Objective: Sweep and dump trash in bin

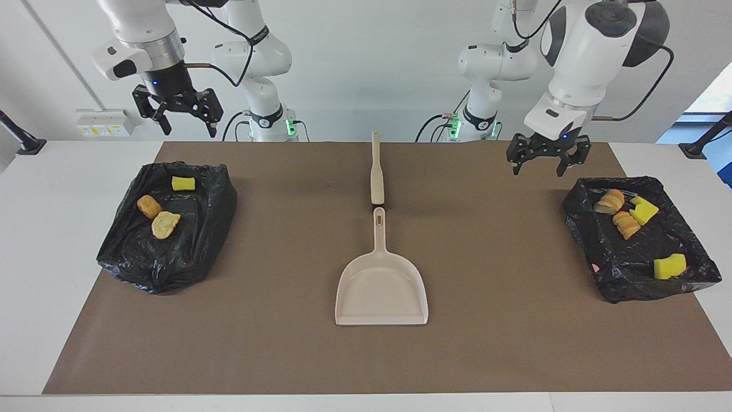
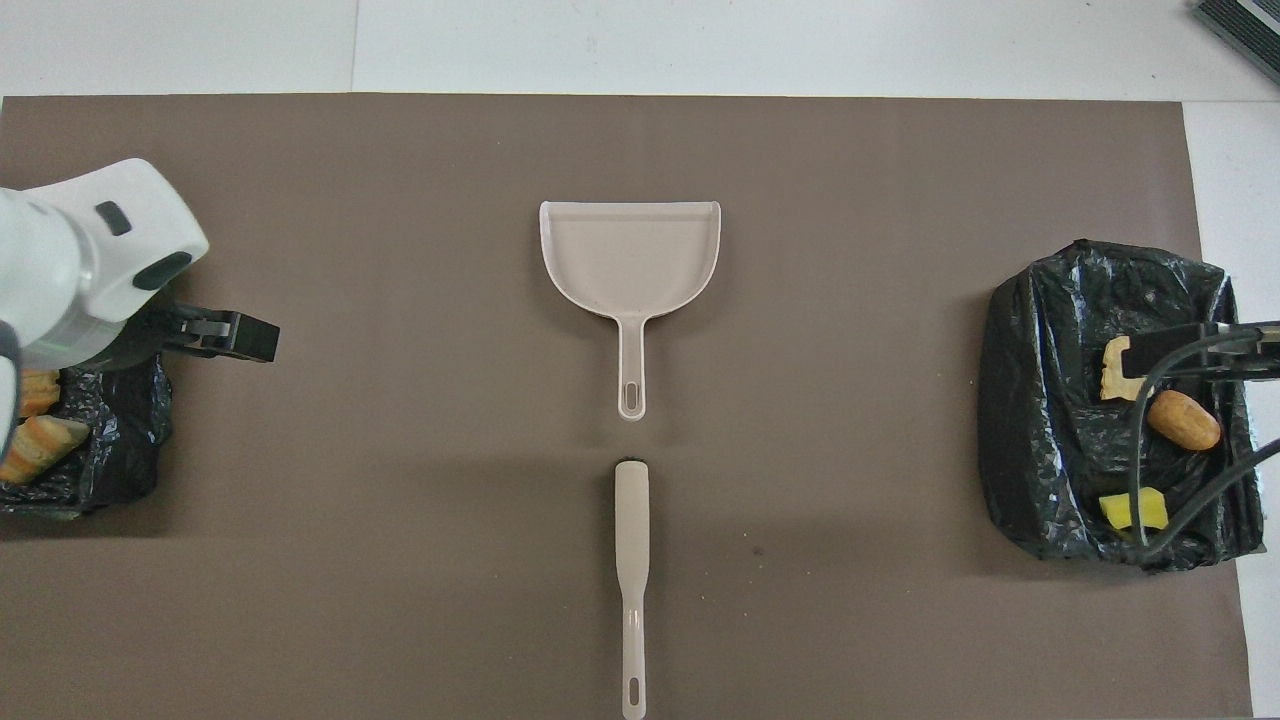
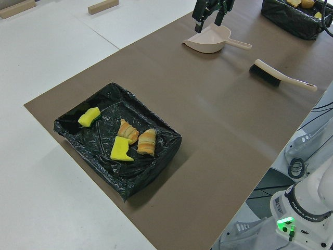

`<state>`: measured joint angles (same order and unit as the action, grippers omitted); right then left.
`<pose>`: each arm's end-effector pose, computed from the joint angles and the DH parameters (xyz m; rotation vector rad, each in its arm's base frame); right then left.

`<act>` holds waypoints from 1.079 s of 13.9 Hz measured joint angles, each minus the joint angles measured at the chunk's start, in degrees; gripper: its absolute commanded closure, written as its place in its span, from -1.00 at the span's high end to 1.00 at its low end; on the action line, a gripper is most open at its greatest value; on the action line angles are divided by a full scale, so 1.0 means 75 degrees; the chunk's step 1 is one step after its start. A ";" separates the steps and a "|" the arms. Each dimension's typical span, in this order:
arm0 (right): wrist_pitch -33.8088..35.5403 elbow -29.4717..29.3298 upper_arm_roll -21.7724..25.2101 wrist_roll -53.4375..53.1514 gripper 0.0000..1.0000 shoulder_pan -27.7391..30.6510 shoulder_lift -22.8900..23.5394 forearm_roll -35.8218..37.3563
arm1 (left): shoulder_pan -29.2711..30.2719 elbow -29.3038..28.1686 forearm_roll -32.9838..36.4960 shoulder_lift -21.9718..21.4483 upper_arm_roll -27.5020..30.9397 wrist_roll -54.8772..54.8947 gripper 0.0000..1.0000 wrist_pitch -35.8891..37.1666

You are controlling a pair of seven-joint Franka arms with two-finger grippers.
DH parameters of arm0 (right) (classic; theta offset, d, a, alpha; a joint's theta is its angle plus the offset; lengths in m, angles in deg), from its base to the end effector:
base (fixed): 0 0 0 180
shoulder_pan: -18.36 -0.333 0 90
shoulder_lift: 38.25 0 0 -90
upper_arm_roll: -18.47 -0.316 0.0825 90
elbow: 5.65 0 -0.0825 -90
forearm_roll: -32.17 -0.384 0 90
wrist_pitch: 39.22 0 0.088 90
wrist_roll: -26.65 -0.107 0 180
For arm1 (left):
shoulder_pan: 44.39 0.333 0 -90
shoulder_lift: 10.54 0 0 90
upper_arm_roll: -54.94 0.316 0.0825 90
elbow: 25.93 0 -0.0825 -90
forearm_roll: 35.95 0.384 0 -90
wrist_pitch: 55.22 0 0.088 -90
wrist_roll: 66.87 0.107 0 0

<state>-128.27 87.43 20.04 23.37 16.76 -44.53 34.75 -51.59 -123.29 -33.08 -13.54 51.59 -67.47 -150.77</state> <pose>0.5184 -0.0055 0.6565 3.0988 -0.0903 0.0627 0.5368 -0.0958 0.6009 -3.0784 0.2746 -0.0397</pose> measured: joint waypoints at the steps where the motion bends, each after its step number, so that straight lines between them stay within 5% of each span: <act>1: 0.0004 -0.0039 0.0010 0.0032 1.00 0.0078 0.0054 -0.0003 | 0.0230 0.0122 -0.0155 -0.0113 0.0017 0.0245 1.00 0.0203; 9: 0.0025 -0.0042 0.0017 0.0037 1.00 0.0273 0.0090 -0.0133 | 0.0655 0.1813 -0.0423 0.0009 0.0362 0.1326 1.00 0.1823; 15: 0.0025 -0.0037 0.0021 0.0238 1.00 0.0344 0.0090 -0.0133 | 0.0604 0.2068 -0.0487 0.0168 0.0277 0.1333 1.00 0.1946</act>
<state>-128.08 87.16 20.20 25.16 19.34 -43.86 33.75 -47.06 -107.78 -36.73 -12.28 53.67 -57.48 -136.17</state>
